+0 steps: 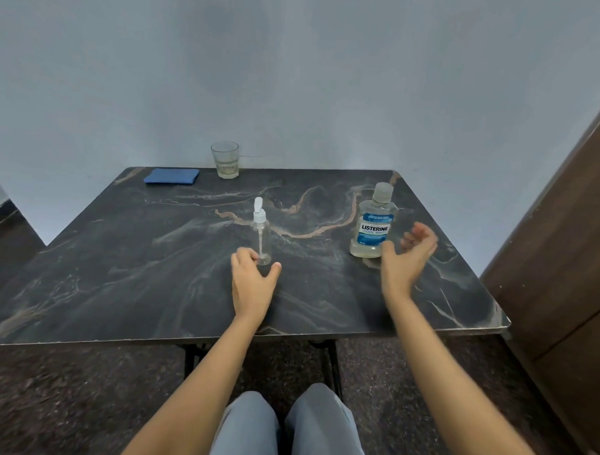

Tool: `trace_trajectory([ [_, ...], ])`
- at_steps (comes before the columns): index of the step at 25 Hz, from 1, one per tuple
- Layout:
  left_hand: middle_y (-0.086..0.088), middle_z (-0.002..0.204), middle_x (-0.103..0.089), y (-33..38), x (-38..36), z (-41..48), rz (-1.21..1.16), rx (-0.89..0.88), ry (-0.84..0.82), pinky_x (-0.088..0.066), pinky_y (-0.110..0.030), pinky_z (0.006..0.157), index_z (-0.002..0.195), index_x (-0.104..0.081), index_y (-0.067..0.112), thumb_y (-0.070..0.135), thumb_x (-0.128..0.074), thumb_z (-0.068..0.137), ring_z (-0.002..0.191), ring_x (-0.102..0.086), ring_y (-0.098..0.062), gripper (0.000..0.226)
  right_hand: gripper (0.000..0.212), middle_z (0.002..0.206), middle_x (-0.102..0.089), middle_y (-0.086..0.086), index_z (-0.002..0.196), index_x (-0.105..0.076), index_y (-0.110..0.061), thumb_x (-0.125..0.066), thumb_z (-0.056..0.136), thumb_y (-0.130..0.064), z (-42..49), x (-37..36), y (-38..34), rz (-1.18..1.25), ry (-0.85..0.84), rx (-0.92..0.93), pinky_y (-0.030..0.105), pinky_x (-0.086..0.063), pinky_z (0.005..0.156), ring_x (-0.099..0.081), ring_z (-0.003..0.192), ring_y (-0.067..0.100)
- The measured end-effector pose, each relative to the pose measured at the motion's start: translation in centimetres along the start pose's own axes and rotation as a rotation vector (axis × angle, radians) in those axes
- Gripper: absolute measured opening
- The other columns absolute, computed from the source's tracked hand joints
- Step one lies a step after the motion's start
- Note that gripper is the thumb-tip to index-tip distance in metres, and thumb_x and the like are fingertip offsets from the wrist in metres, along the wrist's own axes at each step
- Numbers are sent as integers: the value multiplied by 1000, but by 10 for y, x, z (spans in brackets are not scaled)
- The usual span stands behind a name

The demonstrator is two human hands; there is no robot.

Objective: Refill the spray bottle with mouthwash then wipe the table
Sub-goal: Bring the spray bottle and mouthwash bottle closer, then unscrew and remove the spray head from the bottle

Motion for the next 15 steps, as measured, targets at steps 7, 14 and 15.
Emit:
trace_trajectory([
  [7,1,128,-59,-16,3,36,-25,131,-107,-43,-38,102,131,-51,20,37,-77,76,119,-53,-16,63,47,113,-59,-1,106,-54,-19,-83,71,-28,-77,-159,-52,40,-642,-125,19,-47,87,-57,101,10],
  [14,1,111,-69,-17,-2,35,54,70,-102,-47,-38,97,120,-60,17,26,-68,85,104,-63,-14,37,29,85,-71,3,84,-64,-13,-85,67,-23,-82,-193,-44,195,-455,-202,25,-54,71,-65,78,15],
  [15,0,112,-69,-16,-3,36,74,61,-105,-47,-39,97,121,-59,16,25,-67,86,105,-63,-15,36,27,84,-72,3,83,-66,-12,-84,67,-22,-84,-193,-42,232,-428,-224,27,-55,71,-66,78,17],
])
Point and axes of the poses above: each hand's wrist, its own z-axis towards the middle knuckle, its own x-axis out of the back of the hand, y = z × x, the point moved 6 cm from there along z, towards the middle knuckle
